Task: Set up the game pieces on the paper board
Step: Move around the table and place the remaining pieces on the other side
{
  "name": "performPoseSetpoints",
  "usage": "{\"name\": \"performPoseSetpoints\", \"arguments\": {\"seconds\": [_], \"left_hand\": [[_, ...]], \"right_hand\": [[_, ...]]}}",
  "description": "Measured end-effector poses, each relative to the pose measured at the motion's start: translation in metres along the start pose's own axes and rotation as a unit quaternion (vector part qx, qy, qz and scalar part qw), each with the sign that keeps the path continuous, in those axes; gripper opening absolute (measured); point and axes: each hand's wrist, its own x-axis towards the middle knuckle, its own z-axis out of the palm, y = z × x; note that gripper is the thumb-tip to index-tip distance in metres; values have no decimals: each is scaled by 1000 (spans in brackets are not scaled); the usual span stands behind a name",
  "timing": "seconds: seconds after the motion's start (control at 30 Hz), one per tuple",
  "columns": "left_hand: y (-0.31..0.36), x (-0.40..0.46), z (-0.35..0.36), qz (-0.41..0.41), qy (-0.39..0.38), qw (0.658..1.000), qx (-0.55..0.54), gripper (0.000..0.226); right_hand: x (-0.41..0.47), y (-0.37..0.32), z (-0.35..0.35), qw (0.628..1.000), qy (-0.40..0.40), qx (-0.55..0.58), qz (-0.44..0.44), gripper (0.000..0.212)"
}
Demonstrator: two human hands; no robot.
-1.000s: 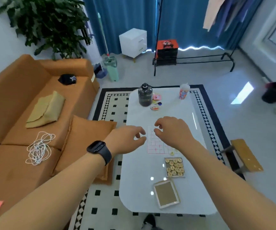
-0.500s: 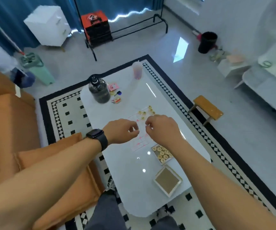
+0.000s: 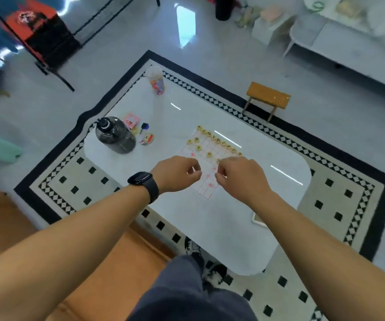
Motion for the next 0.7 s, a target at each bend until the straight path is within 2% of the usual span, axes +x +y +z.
{"name": "performPoseSetpoints", "arguments": {"seconds": [0.2,0.37,0.5,0.7], "left_hand": [[-31,-27,-4,13,-1,999,35,32],[-49,-16,-12,53,-37,997,49,32],[-90,25,-17,98,-61,991,67,32],[-151,93,-32,151,-111,977,106,34]], "right_hand": [[-8,-17,33,1000,-13,-8,7,24],[-2,-43,38,995,-44,40,82,23],[47,-64,40,977,-36,99,187,20],[118,-94,64,958,1,105,267,20]]}}
